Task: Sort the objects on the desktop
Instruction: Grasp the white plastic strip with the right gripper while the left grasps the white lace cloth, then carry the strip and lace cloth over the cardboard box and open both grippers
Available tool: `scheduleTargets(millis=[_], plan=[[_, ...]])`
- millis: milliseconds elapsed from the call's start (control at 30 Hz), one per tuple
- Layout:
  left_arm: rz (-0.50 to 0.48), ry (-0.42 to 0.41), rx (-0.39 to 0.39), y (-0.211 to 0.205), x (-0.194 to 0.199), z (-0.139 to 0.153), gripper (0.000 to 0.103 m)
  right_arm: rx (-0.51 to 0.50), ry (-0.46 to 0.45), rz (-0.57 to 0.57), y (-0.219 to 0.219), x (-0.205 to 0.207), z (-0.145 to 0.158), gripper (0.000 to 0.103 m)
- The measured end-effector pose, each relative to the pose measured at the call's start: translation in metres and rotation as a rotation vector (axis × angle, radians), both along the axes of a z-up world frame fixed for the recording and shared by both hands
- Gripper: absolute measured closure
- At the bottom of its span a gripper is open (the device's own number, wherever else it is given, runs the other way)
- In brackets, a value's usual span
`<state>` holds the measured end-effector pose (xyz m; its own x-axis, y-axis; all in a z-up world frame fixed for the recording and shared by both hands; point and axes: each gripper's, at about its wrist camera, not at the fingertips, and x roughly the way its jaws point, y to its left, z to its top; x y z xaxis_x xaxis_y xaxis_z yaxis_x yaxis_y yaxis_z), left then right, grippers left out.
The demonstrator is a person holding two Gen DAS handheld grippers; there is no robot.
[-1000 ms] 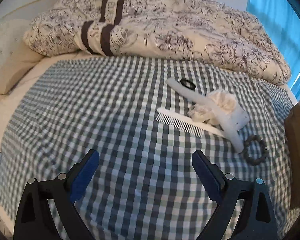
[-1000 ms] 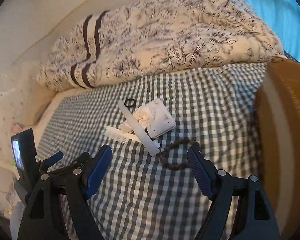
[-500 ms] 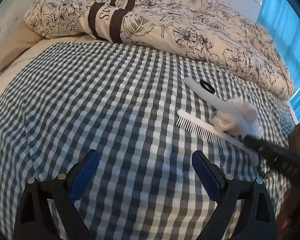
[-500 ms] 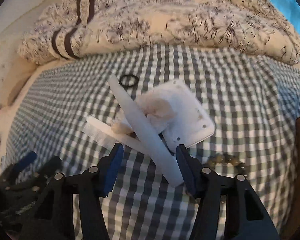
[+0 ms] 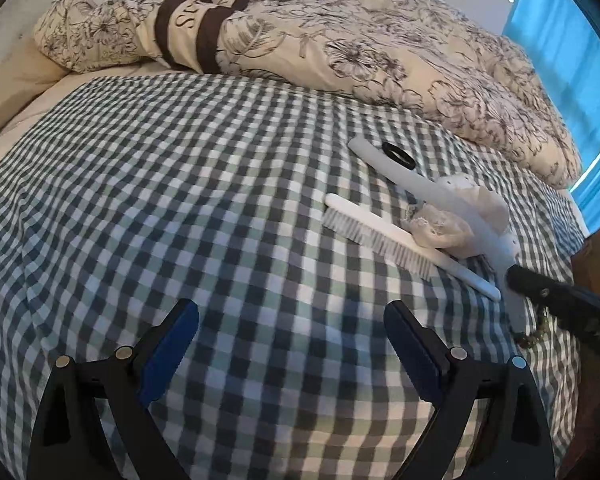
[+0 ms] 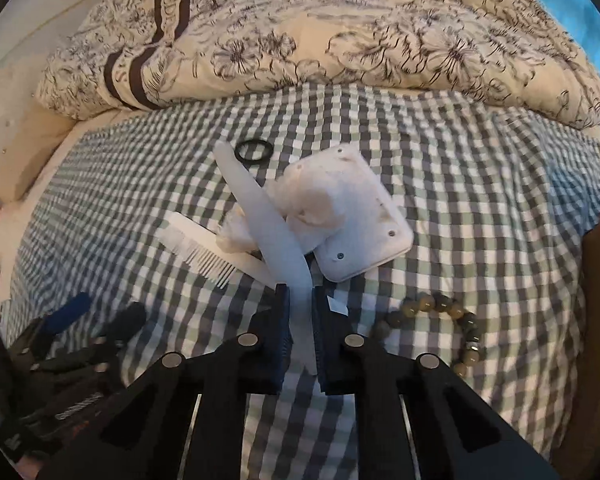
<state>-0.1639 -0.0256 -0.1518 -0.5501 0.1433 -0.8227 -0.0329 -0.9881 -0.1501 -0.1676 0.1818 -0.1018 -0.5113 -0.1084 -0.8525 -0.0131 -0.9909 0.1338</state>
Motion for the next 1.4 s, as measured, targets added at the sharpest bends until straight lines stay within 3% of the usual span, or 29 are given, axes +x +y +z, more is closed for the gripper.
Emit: scheduleTargets(millis=[200,400,567,600,733,1000,1067,1100,1233,1400], plan=[[-0.049,0.003,0.009,0.017,-0.003,0.002,0.007,-0.006,0.054,-0.022,0.021,0.026,0.030,0.092],[-0.080,-0.020,0.018,0.038,-0.018,-0.003,0.007,0.017,0.029,-0.010,0.045,0.057,0.038,0.092],[-0.103,-0.021,0.009,0.048,-0.015,-0.008,0.007,0.002,-0.073,0.046,0.046,0.063,0.008,0.092],[-0.106,-0.020,0.003,0.049,-0.014,-0.009,0.007,-0.008,-0.083,0.048,0.046,0.061,0.002,0.087],[-0.113,-0.016,-0.003,0.049,-0.013,-0.010,0.007,-0.015,-0.116,0.051,0.038,0.044,-0.022,0.086],[-0.119,-0.013,0.007,0.048,-0.016,-0.008,0.007,0.045,-0.156,0.055,0.027,0.017,-0.039,0.079],[-0.133,-0.008,0.004,0.048,-0.015,-0.007,0.007,0.024,-0.133,0.056,0.029,0.022,-0.032,0.095],[-0.139,-0.006,0.005,0.049,-0.015,-0.006,0.007,0.007,-0.111,0.053,0.031,0.025,-0.025,0.096],[-0.172,0.008,0.018,0.061,-0.010,0.000,0.007,-0.033,0.065,0.003,0.052,0.043,0.029,0.096],[-0.245,0.021,0.076,0.097,-0.007,0.014,0.007,-0.030,0.163,-0.064,0.078,0.053,0.065,0.096]])
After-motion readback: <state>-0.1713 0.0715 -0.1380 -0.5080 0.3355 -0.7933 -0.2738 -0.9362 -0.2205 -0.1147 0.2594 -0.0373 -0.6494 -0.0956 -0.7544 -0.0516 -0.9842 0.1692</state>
